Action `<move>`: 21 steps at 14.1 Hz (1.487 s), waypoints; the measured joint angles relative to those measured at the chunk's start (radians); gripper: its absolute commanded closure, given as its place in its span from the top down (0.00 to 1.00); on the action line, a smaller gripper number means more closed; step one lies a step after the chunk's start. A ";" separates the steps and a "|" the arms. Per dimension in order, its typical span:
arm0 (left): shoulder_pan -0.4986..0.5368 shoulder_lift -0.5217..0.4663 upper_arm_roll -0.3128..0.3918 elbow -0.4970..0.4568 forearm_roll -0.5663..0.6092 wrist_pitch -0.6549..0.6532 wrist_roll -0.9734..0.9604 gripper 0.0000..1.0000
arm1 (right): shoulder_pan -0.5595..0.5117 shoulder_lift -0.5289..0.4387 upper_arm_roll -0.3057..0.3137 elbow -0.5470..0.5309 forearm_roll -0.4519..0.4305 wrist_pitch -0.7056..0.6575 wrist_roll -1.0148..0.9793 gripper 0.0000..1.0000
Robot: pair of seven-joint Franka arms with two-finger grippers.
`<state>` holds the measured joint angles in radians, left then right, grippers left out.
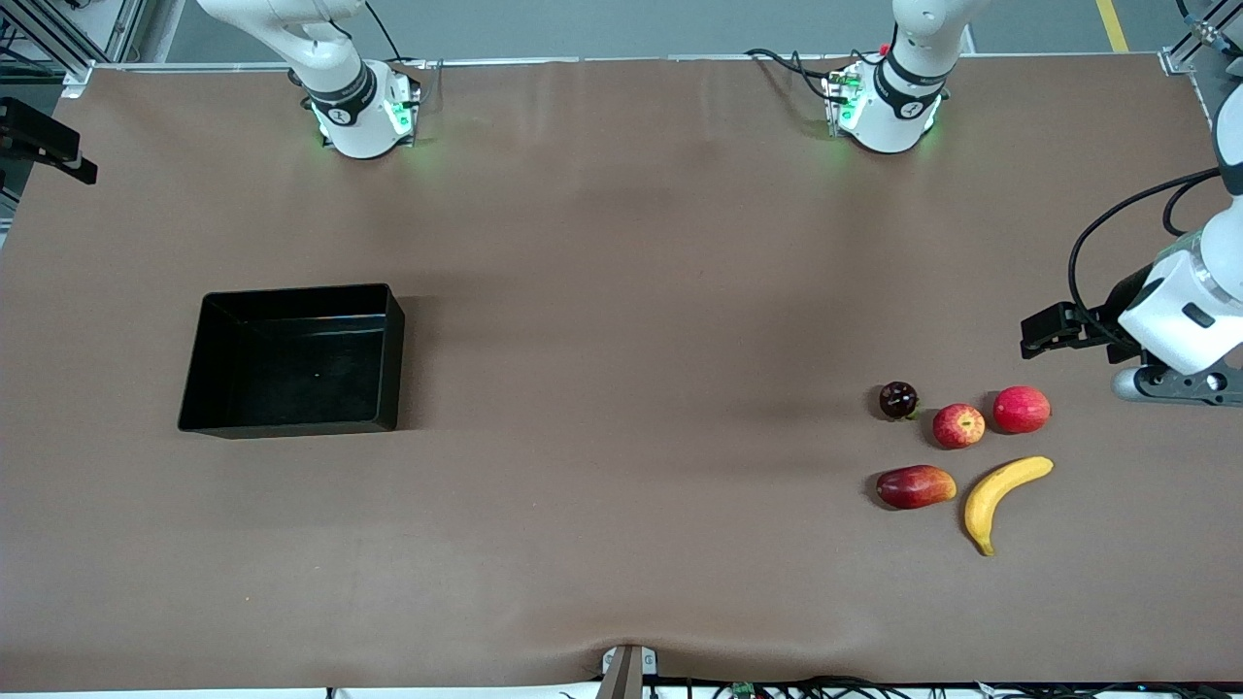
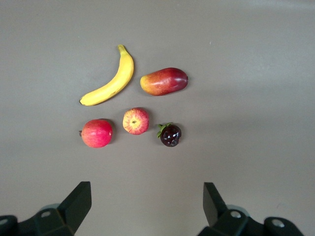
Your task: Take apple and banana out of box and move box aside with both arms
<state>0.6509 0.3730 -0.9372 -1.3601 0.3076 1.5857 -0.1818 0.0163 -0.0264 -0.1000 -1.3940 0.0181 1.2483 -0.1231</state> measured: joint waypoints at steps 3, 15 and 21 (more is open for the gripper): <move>-0.025 -0.049 0.022 0.001 -0.033 -0.002 0.000 1.00 | -0.004 0.000 0.003 -0.001 0.000 0.000 -0.001 1.00; -0.601 -0.332 0.722 -0.124 -0.229 -0.036 0.000 1.00 | -0.004 0.000 0.005 -0.019 0.000 0.002 -0.001 1.00; -0.696 -0.427 0.845 -0.231 -0.265 -0.008 0.005 1.00 | -0.004 0.000 0.005 -0.047 0.000 0.025 -0.001 1.00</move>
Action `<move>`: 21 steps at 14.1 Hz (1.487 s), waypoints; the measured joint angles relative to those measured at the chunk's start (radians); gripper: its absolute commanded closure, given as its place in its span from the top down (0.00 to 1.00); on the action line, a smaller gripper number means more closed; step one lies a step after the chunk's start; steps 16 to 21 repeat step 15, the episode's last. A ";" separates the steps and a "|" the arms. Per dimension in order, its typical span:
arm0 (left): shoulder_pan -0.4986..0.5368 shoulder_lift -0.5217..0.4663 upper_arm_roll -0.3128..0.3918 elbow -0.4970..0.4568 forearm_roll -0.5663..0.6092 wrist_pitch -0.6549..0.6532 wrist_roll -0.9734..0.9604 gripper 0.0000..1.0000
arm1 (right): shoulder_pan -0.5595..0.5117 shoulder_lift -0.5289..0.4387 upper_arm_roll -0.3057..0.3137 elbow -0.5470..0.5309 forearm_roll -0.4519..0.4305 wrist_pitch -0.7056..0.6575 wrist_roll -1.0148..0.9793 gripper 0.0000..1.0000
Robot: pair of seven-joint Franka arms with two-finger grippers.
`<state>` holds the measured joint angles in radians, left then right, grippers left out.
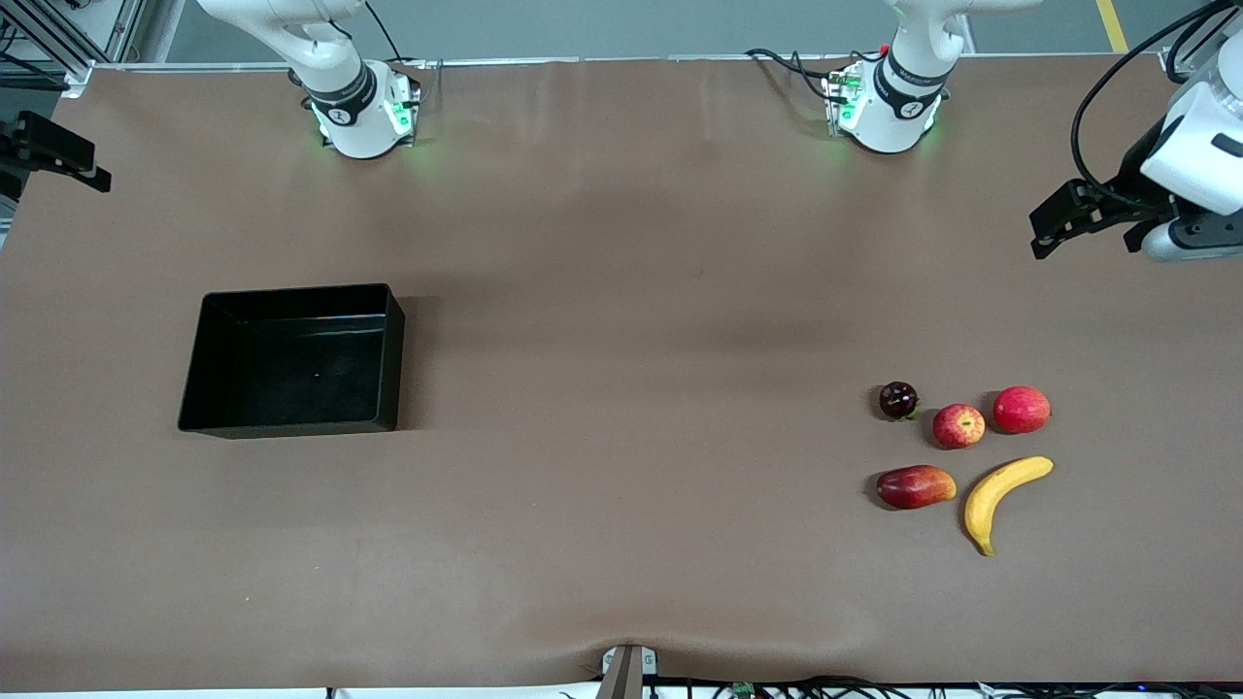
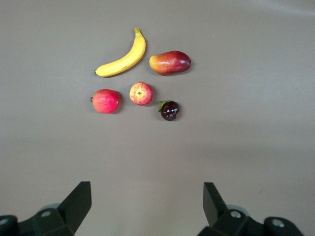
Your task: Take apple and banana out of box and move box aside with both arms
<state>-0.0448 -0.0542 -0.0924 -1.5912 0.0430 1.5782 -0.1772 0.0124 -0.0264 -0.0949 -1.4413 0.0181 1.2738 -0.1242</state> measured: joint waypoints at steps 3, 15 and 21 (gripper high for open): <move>-0.023 -0.025 0.006 -0.027 0.000 0.000 0.023 1.00 | 0.000 0.000 0.000 -0.008 0.000 0.008 0.000 1.00; -0.032 -0.046 0.053 -0.044 -0.022 -0.003 0.086 1.00 | 0.000 0.000 0.000 -0.012 0.000 0.013 0.000 1.00; -0.032 -0.046 0.053 -0.044 -0.022 -0.003 0.086 1.00 | 0.000 0.000 0.000 -0.012 0.000 0.013 0.000 1.00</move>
